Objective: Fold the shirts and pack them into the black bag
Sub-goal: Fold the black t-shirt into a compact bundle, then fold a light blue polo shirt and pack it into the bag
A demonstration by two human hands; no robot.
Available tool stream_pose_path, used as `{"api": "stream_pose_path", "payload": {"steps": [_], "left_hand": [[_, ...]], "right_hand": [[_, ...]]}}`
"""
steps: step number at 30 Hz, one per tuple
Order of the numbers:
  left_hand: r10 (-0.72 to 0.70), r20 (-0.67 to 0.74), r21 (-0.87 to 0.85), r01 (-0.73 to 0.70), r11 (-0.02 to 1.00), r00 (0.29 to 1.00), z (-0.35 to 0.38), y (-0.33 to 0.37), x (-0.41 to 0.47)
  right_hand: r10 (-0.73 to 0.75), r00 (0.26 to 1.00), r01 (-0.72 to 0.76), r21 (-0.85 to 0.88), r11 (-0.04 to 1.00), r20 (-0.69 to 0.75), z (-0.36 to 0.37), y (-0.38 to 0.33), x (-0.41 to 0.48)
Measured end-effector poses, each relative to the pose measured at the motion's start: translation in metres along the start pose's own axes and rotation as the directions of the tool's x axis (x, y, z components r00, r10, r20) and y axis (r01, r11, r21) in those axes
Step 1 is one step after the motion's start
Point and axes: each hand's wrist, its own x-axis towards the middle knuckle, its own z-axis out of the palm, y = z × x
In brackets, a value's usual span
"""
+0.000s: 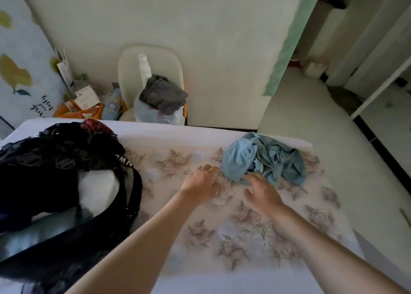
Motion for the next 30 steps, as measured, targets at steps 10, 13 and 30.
{"api": "stream_pose_path", "payload": {"steps": [10,13,30], "left_hand": [[-0.041,0.046,-0.032,0.042,0.999,0.998,0.055,0.077,0.1],[-0.04,0.064,0.081,0.035,0.996,0.997,0.062,0.072,0.117],[-0.168,0.194,-0.152,0.199,0.968,0.966,0.075,0.043,0.02]], "right_hand": [[0.164,0.977,-0.171,0.043,0.984,0.135,-0.009,0.107,0.087],[0.124,0.982,-0.117,-0.056,0.992,0.141,0.01,0.111,0.096],[0.103,0.992,-0.111,0.107,0.988,0.075,0.037,0.088,-0.018]]}}
